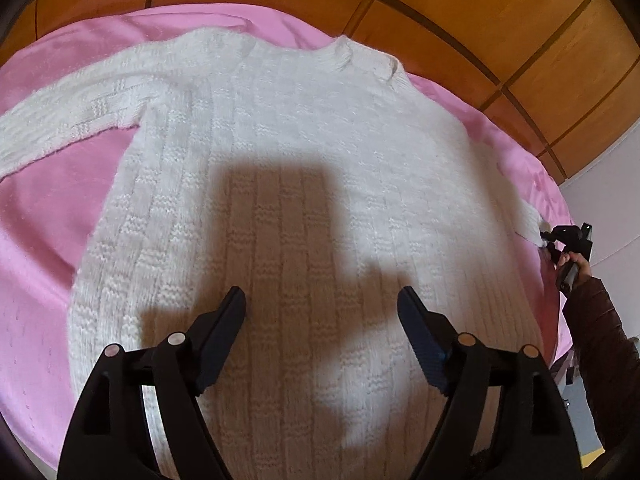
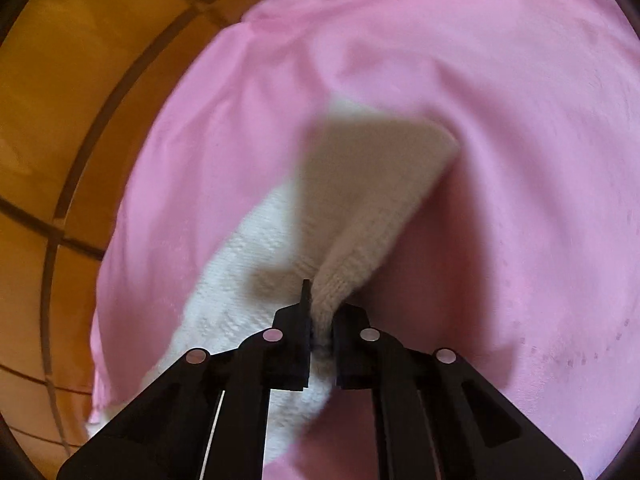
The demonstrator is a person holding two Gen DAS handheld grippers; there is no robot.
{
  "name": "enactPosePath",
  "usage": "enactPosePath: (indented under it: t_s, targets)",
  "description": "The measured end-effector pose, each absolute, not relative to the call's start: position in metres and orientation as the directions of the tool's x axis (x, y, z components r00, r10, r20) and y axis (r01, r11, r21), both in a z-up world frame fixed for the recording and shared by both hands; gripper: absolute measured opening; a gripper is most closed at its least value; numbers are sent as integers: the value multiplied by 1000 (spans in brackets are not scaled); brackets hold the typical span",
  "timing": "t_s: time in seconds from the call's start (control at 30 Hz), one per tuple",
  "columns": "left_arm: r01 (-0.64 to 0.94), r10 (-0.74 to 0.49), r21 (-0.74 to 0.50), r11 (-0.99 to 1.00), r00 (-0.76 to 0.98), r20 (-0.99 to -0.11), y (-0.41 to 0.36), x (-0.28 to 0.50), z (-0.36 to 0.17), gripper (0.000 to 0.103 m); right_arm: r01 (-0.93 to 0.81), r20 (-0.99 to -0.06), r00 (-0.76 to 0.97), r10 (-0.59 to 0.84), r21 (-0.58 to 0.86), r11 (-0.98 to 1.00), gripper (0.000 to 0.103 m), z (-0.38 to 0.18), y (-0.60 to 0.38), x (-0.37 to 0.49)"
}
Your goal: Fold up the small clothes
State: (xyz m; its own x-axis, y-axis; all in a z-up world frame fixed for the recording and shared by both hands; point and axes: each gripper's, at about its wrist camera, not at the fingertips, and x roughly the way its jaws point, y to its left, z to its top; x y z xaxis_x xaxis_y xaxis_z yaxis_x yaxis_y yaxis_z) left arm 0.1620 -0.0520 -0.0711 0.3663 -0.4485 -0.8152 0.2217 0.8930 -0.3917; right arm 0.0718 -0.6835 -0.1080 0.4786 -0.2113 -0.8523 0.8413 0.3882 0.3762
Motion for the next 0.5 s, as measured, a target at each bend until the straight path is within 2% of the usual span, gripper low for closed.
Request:
enactPosePath:
  t_s: [0.07, 0.2, 0.33, 0.5]
  targets:
    - [218, -458, -404, 888, 369, -809, -51, 164, -71, 79, 803, -827, 524, -203, 400, 442, 6, -91, -671, 82]
    - [212, -494, -447, 869, 358, -792, -48, 171, -72, 79, 621, -754, 646, -115, 432, 654, 6, -35, -606, 126]
    - [221, -527, -479, 850, 362, -769, -46, 178, -65, 79, 383, -699, 712, 58, 457, 802, 6, 1, -506, 173]
    - [229, -559, -511, 829, 376, -739, -38, 186, -55, 79, 122, -697, 659, 282, 469, 874, 6, 1, -360, 236]
